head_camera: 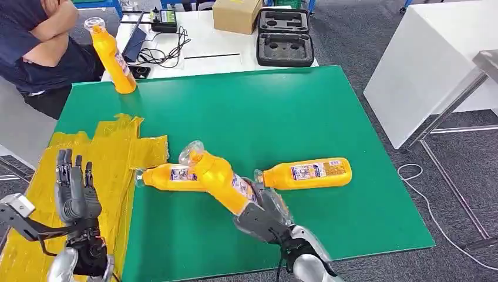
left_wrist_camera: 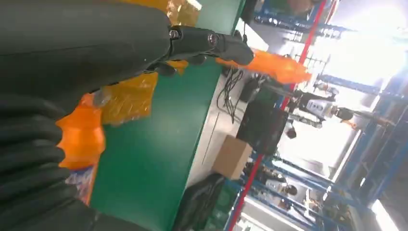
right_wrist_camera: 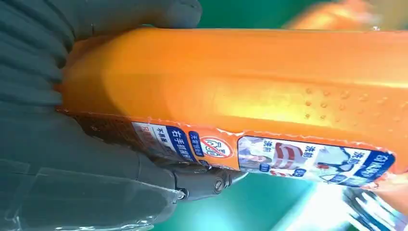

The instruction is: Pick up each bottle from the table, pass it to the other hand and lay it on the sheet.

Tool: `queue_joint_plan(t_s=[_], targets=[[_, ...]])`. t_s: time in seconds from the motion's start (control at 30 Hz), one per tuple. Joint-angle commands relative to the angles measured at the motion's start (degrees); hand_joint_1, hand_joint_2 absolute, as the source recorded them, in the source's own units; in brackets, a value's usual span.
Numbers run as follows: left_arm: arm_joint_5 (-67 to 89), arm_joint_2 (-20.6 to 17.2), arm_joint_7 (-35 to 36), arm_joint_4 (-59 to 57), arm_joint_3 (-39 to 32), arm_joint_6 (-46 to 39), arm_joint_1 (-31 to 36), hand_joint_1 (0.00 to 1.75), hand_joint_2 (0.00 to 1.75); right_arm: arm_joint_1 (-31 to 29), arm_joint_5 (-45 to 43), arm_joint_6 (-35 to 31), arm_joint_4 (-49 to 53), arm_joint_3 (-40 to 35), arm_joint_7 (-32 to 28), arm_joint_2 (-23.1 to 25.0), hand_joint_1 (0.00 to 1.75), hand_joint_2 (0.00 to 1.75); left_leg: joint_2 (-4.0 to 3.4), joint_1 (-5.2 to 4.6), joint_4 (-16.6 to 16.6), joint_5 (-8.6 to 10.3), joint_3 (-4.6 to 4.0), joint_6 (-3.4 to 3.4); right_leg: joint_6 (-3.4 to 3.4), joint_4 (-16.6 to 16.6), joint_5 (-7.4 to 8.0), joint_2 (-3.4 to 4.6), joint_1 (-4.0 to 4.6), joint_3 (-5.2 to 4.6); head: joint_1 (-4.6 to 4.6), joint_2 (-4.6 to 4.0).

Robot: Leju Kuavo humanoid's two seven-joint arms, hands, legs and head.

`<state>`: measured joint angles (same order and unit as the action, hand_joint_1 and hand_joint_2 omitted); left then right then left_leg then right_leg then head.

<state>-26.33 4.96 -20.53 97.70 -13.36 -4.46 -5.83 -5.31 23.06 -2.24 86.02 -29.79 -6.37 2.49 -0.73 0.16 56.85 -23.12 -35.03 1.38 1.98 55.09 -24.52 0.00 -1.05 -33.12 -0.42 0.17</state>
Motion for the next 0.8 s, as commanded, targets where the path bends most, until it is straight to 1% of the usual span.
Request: queue_joint_plan(t_s=[0.03, 0.07, 0.1, 0.13, 0.17, 0.2, 0.23, 0.27, 0.4, 0.43, 0.63, 0.7, 0.73, 0.8], targets=[[-3.9, 4.8, 2.1, 4.9, 7.6, 3.1, -7.3, 0.0, 1.75, 1.3, 1.0, -6.2, 5.0, 0.9, -6.0, -0.5, 1.75, 1.75, 0.07, 0.06, 0.1, -0.24, 0.26, -0.06, -0.1, 0.0, -0.19, -0.01, 0.06, 0.31, 0.0, 0.0], [-3.9, 5.1, 2.1, 4.9, 8.8, 3.3, -7.6, 0.0, 1.75, 0.3, 2.0, -7.3, 3.4, 0.3, -5.7, 0.2, 1.75, 1.75, -0.01, 0.02, 0.0, -0.14, 0.12, -0.04, -0.07, 0.0, -0.08, 0.05, 0.03, 0.14, -0.02, 0.0], [-4.1, 4.9, 2.5, 4.4, 10.3, 3.8, -7.4, 0.0, 1.75, -1.3, 2.2, -8.6, 2.2, -0.3, -5.8, 1.0, 1.75, 1.75, 0.0, 0.04, 0.1, -0.22, 0.23, -0.07, -0.11, 0.0, -0.14, 0.07, 0.05, 0.25, 0.0, 0.0], [-4.3, 4.2, 2.8, 3.4, 12.6, 4.2, -6.6, 0.0, 1.75, -4.0, 3.0, -10.8, 0.8, -1.3, -4.8, 2.1, 1.75, 1.75, 0.01, 0.0, 0.0, -0.09, 0.07, -0.03, -0.06, 0.0, -0.04, 0.02, 0.01, 0.06, 0.0, 0.0], [-4.6, 4.0, 3.1, 3.0, 13.2, 4.3, -6.3, 0.0, 1.75, -4.6, 2.9, -11.2, 0.6, -1.3, -4.3, 2.4, 1.75, 1.75, 0.06, 0.06, 0.1, -0.26, 0.29, -0.1, -0.15, 0.0, -0.18, 0.02, 0.07, 0.3, -0.02, 0.0], [-4.8, 3.6, 3.2, 1.7, 14.9, 4.3, -5.0, 0.0, 1.75, -6.9, 2.6, -11.5, 0.1, -1.9, -3.3, 3.2, 1.75, 1.75, 0.03, -0.01, 0.0, -0.08, 0.04, -0.05, -0.09, 0.0, -0.04, 0.01, 0.01, 0.03, 0.0, 0.0], [-5.5, 2.7, 3.8, -0.6, 17.1, 4.2, -2.4, 0.0, 1.75, -9.8, 2.2, -12.3, -0.4, -2.5, -1.9, 4.1, 1.75, 1.75, 0.04, 0.02, 0.1, -0.12, 0.09, -0.09, -0.14, 0.1, -0.07, 0.02, 0.04, 0.09, 0.0, 0.0], [-5.8, 2.5, 3.9, -2.0, 18.0, 4.1, -0.8, 0.0, 1.75, -11.1, 1.8, -12.1, -0.6, -2.8, -1.1, 4.7, 1.75, 1.75, 0.0, -0.03, 0.1, 0.0, -0.12, -0.07, -0.1, 0.1, 0.02, 0.04, 0.0, -0.12, 0.0, 0.0], [-7.8, 1.5, 5.1, -5.2, 22.1, 4.4, 3.6, 0.0, 1.75, -16.4, 3.4, -11.6, -5.5, -4.7, 2.2, 8.3, 1.75, 1.75, 0.09, 0.0, 0.0, 0.15, -0.04, -0.14, -0.13, 0.0, 0.09, -0.04, 0.06, -0.05, 0.0, 0.0], [-8.1, 1.5, 5.1, -5.3, 22.6, 4.1, 3.9, 0.0, 1.75, -17.0, 3.7, -11.8, -6.7, -4.9, 2.4, 8.9, 1.75, 1.75, 0.02, 0.02, 0.0, 0.19, -0.03, -0.14, -0.12, 0.0, 0.1, 0.02, 0.08, -0.05, 0.0, 0.0], [-8.5, 0.7, 5.0, -4.8, 23.6, 3.8, 3.9, 0.0, 1.75, -17.3, 4.5, -12.0, -8.2, -5.4, 2.7, 9.0, 1.75, 1.75, 0.02, 0.07, -0.1, 0.23, 0.09, -0.12, -0.19, 0.0, 0.16, 0.02, 0.11, 0.12, -0.02, 0.0], [-9.4, 0.4, 5.1, -5.6, 24.9, 3.9, 5.3, 0.0, 1.75, -19.3, 6.5, -11.3, -12.9, -6.7, 4.4, 10.8, 1.75, 1.75, 0.04, 0.06, 0.0, 0.21, 0.1, -0.13, -0.2, 0.0, 0.14, 0.01, 0.1, 0.13, 0.0, 0.0], [-9.6, 0.4, 5.0, -5.8, 25.2, 3.8, 5.8, 0.0, 1.75, -20.0, 7.5, -11.2, -14.8, -7.4, 4.7, 11.5, 1.75, 1.75, 0.03, 0.04, 0.0, 0.29, -0.05, -0.1, -0.16, 0.0, 0.19, 0.01, 0.07, -0.01, 0.0, 0.0], [-10.5, 0.4, 4.9, -5.8, 25.8, 3.4, 6.7, 0.0, 1.75, -22.0, 10.4, -11.2, -20.8, -9.7, 5.3, 14.0, 1.75, 1.75, -0.06, 0.06, 0.0, 0.27, -0.07, -0.13, -0.2, 0.0, 0.22, 0.1, 0.09, -0.06, 0.0, 0.0]])
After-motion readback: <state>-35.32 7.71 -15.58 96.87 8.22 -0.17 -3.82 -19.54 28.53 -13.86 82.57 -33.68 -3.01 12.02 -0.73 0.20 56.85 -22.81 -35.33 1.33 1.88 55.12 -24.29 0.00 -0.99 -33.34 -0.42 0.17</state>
